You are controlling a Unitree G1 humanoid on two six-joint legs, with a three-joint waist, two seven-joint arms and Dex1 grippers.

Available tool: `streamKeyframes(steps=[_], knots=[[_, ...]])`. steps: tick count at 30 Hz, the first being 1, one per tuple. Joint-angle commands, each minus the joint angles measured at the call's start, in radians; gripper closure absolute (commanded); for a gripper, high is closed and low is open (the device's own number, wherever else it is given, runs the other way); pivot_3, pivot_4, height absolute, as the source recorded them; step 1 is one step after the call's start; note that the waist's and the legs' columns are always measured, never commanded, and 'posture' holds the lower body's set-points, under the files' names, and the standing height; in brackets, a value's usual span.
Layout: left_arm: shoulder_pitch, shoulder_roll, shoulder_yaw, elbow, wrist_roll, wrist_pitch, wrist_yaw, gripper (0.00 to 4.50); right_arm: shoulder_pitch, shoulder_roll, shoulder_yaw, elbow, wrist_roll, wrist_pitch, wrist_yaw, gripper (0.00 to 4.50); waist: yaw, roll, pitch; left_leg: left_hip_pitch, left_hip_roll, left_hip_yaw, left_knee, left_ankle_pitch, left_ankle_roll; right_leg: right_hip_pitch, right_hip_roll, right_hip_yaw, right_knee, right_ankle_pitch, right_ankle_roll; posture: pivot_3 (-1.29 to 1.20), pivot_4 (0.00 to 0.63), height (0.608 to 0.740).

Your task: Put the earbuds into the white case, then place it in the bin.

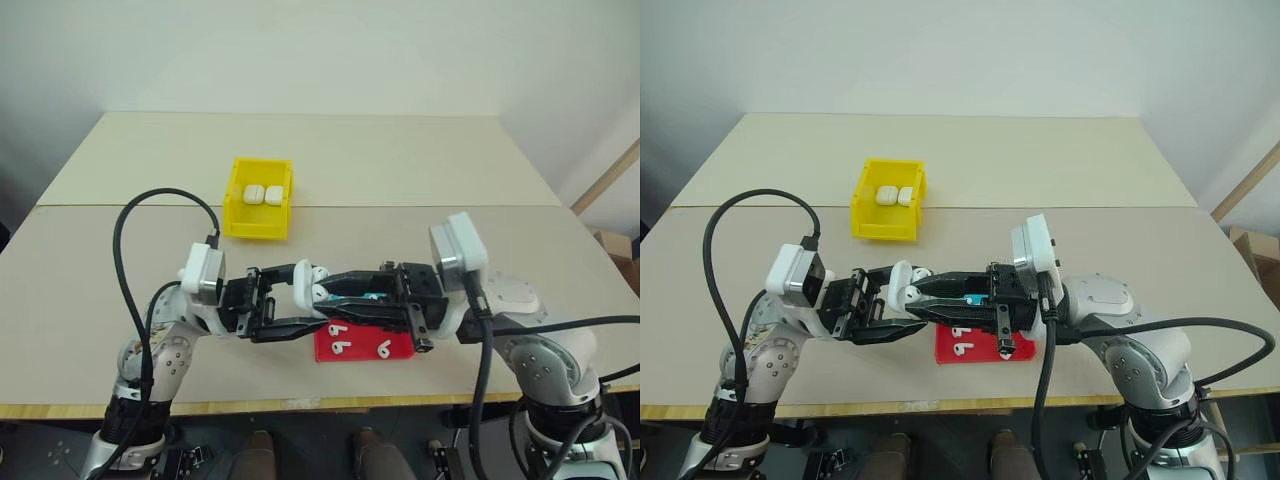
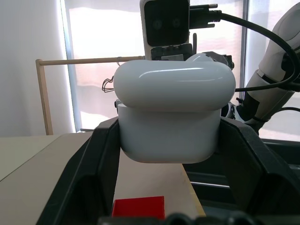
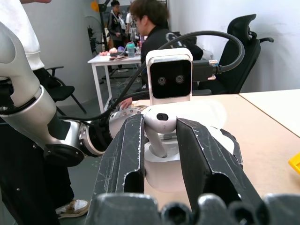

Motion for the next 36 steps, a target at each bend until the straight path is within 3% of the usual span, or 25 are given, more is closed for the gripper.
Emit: streamKeyframes(steps=[1,12,17,36], knots=[[-0.003,-0.004,0.011,-0.026,-0.012,-0.022,-0.004,1.67,0.002,-0.006,0.004,-0.024,-0.001,-0.026,0.010,3.23,0.000,0.000,0.000,0.000,0.000,0.000,0.000,0.000,0.000,0.000,0.000,0.000,0.000,0.000,0.000,0.00,0.150,0.740],[0.000,-0.004,0.011,-0.025,-0.012,-0.021,-0.011,1.67,0.005,-0.010,0.002,-0.022,-0.002,-0.030,0.004,3.23,0.000,0.000,0.000,0.000,0.000,0.000,0.000,0.000,0.000,0.000,0.000,0.000,0.000,0.000,0.000,0.00,0.150,0.740],[0.003,-0.003,0.011,-0.025,-0.008,-0.022,-0.013,1.67,0.007,-0.009,0.005,-0.024,-0.005,-0.033,0.005,1.99,0.000,0.000,0.000,0.000,0.000,0.000,0.000,0.000,0.000,0.000,0.000,0.000,0.000,0.000,0.000,0.00,0.150,0.740],[0.012,-0.007,0.016,-0.026,-0.010,-0.017,-0.015,1.67,-0.003,0.019,-0.076,0.002,0.057,-0.082,0.003,1.99,0.000,0.000,0.000,0.000,0.000,0.000,0.000,0.000,0.000,0.000,0.000,0.000,0.000,0.000,0.000,0.00,0.150,0.740]])
